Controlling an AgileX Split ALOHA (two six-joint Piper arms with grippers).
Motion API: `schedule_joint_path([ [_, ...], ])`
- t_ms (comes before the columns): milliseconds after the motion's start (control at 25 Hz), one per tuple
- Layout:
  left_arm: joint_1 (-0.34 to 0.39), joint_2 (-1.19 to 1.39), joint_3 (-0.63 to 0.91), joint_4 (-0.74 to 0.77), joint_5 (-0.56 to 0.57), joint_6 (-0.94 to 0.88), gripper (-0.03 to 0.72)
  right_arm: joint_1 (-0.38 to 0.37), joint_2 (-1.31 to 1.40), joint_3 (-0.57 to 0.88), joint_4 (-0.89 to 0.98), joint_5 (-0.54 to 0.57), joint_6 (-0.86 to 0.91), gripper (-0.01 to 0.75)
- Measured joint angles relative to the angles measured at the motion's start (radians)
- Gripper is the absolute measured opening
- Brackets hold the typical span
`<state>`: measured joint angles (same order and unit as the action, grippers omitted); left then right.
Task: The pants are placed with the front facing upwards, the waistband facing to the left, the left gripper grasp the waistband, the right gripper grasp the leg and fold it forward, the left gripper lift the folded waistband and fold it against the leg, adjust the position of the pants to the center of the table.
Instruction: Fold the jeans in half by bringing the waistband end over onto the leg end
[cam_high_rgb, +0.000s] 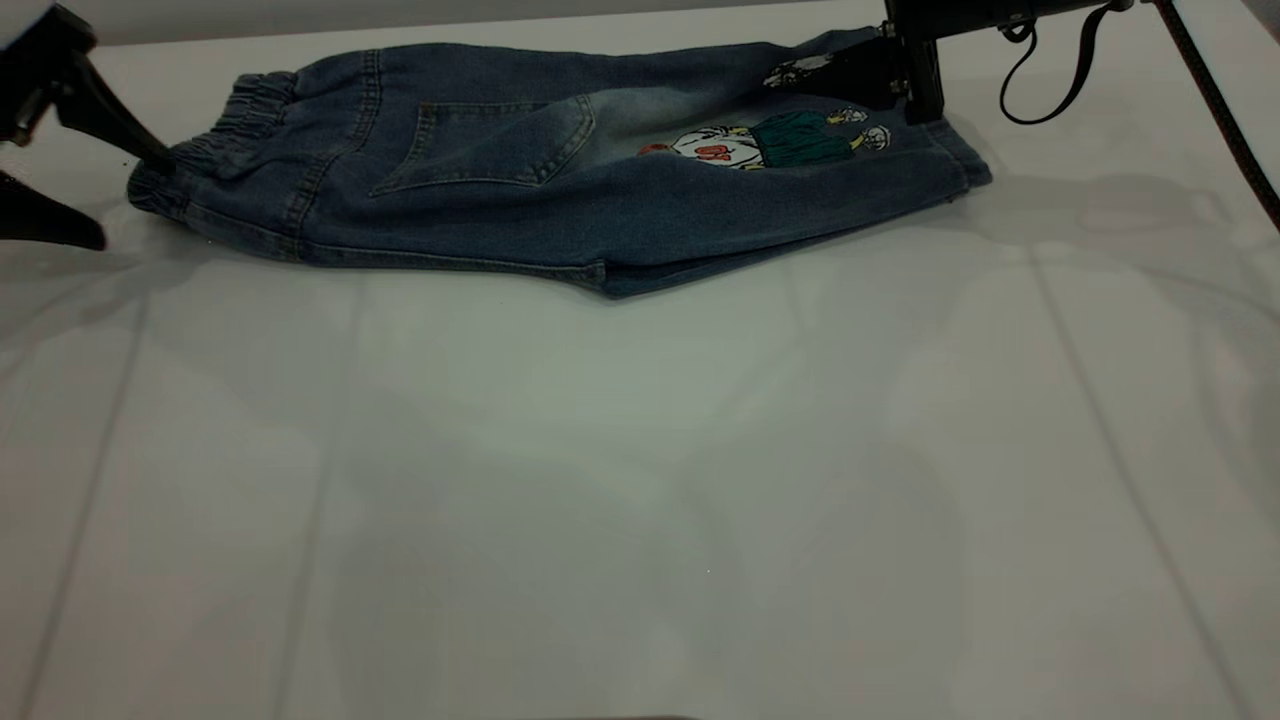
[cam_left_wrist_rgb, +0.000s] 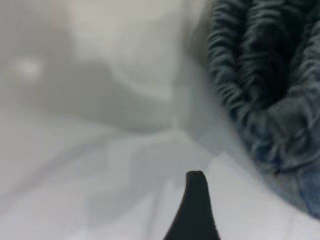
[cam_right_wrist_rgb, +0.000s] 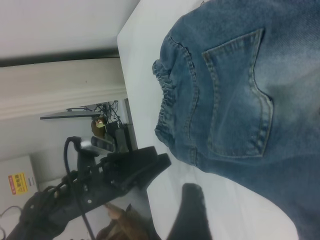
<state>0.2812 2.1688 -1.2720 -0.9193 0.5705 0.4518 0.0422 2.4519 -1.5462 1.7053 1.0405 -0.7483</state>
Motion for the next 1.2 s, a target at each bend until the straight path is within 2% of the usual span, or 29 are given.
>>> schedule_joint_path([
  [240, -0.015, 0.057, -0.002, -0.187, -0.029, 0.130, 0.549, 0.000, 0.000, 0.000, 0.000, 0.000, -0.003, 0.510],
  [560, -0.025, 0.075, -0.002, -0.284, -0.110, 0.188, 0.547, 0.000, 0.000, 0.000, 0.000, 0.000, -0.010, 0.510],
  [880, -0.027, 0.131, -0.002, -0.461, -0.107, 0.290, 0.490, 0.000, 0.000, 0.000, 0.001, 0.000, -0.014, 0.510],
  [960, -0.027, 0.137, -0.002, -0.488, -0.105, 0.294, 0.449, 0.000, 0.000, 0.000, 0.001, 0.000, -0.014, 0.510],
  [1040, -0.027, 0.141, -0.002, -0.494, -0.105, 0.295, 0.372, 0.000, 0.000, 0.000, 0.001, 0.000, -0.014, 0.510],
  [1200, -0.027, 0.143, -0.002, -0.498, -0.084, 0.308, 0.129, 0.011, 0.000, -0.015, 0.001, 0.000, -0.014, 0.510],
])
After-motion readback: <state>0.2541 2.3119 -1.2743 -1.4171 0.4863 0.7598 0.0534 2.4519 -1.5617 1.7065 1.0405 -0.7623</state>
